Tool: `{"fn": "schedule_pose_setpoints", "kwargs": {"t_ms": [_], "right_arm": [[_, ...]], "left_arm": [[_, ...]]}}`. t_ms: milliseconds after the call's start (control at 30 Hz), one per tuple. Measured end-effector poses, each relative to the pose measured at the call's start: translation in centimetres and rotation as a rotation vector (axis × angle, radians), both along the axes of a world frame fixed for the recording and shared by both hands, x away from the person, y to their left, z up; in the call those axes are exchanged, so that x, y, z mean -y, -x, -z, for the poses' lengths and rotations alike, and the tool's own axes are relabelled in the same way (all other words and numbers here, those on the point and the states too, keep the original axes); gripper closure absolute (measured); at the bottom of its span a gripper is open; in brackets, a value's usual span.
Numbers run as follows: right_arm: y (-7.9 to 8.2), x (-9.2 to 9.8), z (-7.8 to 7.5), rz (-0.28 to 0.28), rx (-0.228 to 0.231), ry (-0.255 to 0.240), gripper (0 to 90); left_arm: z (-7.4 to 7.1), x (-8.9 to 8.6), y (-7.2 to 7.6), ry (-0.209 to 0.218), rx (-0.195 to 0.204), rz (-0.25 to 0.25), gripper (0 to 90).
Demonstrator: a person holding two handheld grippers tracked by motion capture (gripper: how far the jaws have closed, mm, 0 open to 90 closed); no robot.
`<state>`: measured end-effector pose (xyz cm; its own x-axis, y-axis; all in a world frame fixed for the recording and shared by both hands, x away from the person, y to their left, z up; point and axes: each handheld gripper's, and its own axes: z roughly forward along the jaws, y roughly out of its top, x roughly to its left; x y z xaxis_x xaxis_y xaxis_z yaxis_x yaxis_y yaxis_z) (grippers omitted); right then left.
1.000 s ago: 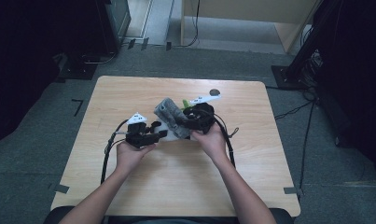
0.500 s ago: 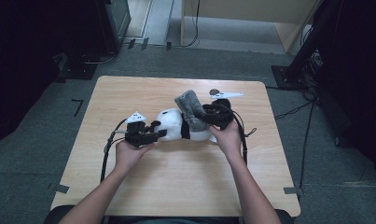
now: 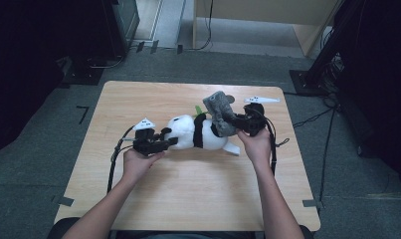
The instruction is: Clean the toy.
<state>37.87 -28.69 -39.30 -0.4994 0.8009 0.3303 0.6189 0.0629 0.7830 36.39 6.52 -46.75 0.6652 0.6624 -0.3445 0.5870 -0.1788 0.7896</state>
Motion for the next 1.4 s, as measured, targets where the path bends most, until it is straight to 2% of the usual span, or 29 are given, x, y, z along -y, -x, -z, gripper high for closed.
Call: {"fn": "schedule_pose_setpoints", "kwargs": {"t_ms": [233, 433, 533, 633, 800, 1000, 1067, 1100, 1200, 1400], "right_arm": [[0.0, 1.4, -0.1, 0.035, -0.007, -0.014, 78.3], [0.0, 1.7, -0.2, 0.062, -0.001, -0.018, 78.4], [0.2, 2.0, -0.8, 0.072, 0.005, -0.013, 78.4], [0.8, 1.7, -2.1, 0.075, 0.040, 0.004, 78.5], [1.8, -0.9, -3.9, 0.005, 0.094, 0.020, 78.5], [2.3, -5.4, -4.5, -0.113, 0.121, 0.030, 78.5], [2.3, -6.2, -4.5, -0.132, 0.124, 0.033, 78.5], [2.3, -7.7, -4.1, -0.174, 0.115, 0.035, 78.4], [2.2, -9.9, -3.3, -0.223, 0.103, 0.054, 78.4], [2.1, -12.6, -1.8, -0.294, 0.058, 0.038, 78.4]], "left_arm": [[0.0, 0.0, 0.0, -0.006, 0.005, 0.003, 54.2], [0.0, 0.0, 0.1, -0.005, 0.007, 0.001, 54.0], [0.1, 0.0, 0.1, -0.007, 0.009, 0.002, 53.9], [0.2, 0.1, 0.1, -0.006, 0.011, -0.005, 53.9], [0.2, 0.2, 0.3, -0.013, 0.022, -0.005, 53.6], [0.3, 0.3, 0.8, -0.020, 0.037, -0.012, 53.4], [0.3, 0.4, 0.9, -0.018, 0.041, -0.014, 53.3], [0.4, 0.4, 1.0, -0.016, 0.047, -0.018, 53.3], [0.4, 0.4, 1.1, -0.016, 0.053, -0.023, 53.2], [0.4, 0.6, 1.6, -0.020, 0.063, -0.028, 53.0]]}}
